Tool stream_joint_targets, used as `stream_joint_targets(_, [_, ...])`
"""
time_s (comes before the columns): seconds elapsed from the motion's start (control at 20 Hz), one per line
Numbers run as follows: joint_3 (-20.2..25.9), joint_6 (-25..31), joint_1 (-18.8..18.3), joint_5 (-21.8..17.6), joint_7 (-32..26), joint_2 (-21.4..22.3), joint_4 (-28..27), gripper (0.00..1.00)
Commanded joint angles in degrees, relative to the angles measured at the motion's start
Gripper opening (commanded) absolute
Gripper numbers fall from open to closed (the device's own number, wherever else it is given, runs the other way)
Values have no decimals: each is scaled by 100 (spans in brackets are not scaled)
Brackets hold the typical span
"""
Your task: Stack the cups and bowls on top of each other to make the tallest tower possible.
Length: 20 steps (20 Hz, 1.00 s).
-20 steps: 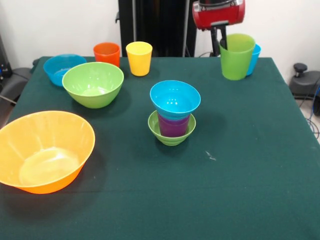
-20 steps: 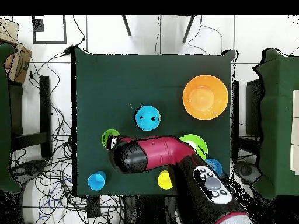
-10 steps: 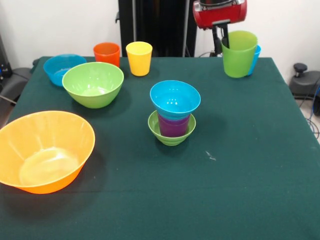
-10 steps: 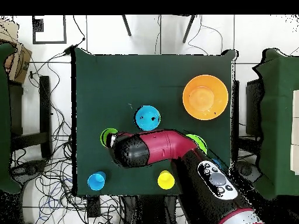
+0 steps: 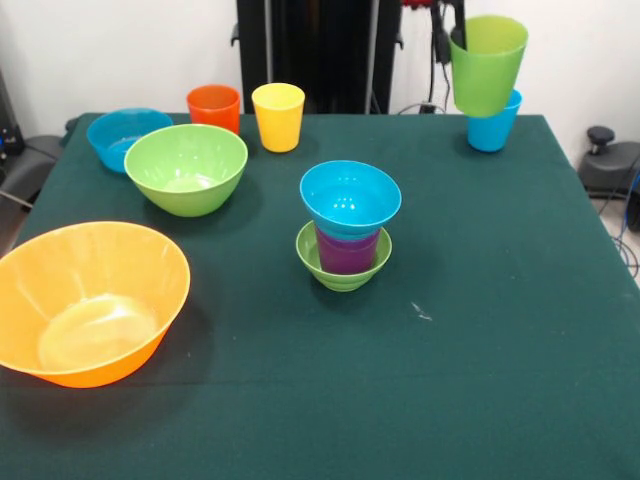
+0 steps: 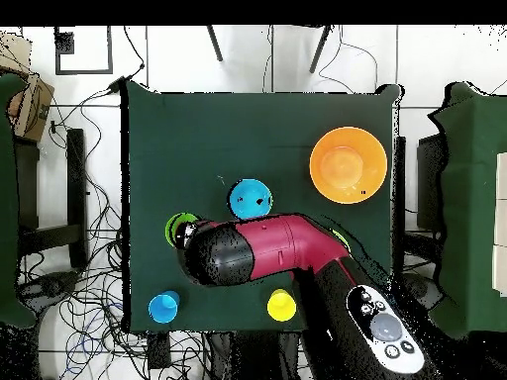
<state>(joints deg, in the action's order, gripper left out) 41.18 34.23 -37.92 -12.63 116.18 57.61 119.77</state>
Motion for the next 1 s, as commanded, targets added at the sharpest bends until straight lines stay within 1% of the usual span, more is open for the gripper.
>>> stream_joint_targets(0.05, [121, 797, -106, -293, -758, 213, -97, 0])
stream_joint_targets(0.1, [7, 672, -82, -535, -748, 128, -222, 0])
stream_joint_targets(0.15, [-56, 575, -83, -688, -732, 102, -285, 0])
stream_joint_targets(0.25, [-31, 617, -170, -718, -793, 146, -318, 0])
stream_joint_targets(0.4, [26, 895, -289, -666, -928, 345, -390, 0])
stream_joint_targets(0.5, [-5, 1010, -320, -745, -959, 420, -488, 0])
stream_joint_targets(0.55, [-11, 1017, -315, -857, -1011, 436, -584, 0])
stream_joint_targets(0.7, [-131, 889, -179, -1136, -796, 340, -762, 0])
stream_joint_targets(0.8, [-117, 906, -166, -1146, -754, 224, -831, 0])
stream_joint_targets(0.9, [-71, 1012, -187, -1133, -809, 229, -895, 0])
stream_joint_targets(1.0, [-65, 970, -224, -1170, -815, 186, -897, 0])
